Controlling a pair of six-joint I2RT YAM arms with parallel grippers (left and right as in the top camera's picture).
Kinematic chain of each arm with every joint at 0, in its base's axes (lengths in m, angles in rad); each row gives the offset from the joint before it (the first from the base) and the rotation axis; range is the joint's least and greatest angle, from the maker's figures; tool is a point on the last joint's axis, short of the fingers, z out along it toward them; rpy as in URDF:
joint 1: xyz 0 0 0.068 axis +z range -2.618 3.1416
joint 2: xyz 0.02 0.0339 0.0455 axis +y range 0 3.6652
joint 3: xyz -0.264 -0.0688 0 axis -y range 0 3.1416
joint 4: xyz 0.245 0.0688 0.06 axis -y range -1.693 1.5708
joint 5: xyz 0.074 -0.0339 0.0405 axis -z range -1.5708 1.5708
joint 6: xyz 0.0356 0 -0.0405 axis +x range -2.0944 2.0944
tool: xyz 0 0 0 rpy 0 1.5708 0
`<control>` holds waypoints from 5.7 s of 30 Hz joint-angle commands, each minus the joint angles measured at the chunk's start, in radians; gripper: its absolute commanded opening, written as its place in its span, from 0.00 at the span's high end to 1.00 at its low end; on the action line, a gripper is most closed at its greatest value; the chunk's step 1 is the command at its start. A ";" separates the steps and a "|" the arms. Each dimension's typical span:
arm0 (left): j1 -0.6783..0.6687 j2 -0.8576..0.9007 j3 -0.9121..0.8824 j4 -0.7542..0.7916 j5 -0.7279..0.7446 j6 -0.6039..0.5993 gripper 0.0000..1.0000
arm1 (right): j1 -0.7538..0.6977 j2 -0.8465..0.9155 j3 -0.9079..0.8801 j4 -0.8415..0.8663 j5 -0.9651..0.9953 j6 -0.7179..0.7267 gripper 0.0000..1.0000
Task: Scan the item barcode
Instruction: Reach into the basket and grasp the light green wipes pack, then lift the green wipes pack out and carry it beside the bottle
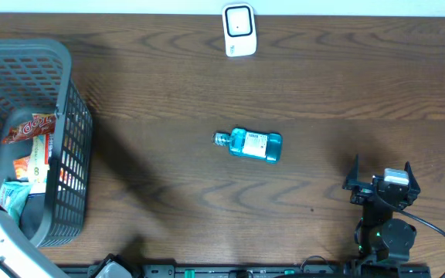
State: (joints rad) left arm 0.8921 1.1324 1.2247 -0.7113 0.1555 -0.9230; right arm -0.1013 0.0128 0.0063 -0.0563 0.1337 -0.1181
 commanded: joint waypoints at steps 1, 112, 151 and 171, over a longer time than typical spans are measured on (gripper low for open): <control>0.000 0.071 0.002 -0.089 -0.186 -0.018 0.34 | 0.005 -0.002 -0.001 -0.004 0.003 -0.010 0.01; 0.000 0.504 -0.206 0.232 -0.172 0.034 0.93 | 0.005 -0.002 -0.001 -0.004 0.002 -0.010 0.01; -0.227 -0.224 -0.206 0.457 0.525 -0.019 0.93 | 0.005 -0.002 -0.001 -0.004 0.002 -0.010 0.01; -1.250 0.222 -0.206 0.177 -0.146 0.116 0.93 | 0.005 -0.002 -0.001 -0.004 0.002 -0.010 0.01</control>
State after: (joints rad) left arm -0.3225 1.2701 1.0176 -0.5270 0.1280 -0.7490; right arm -0.1009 0.0128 0.0063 -0.0570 0.1307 -0.1181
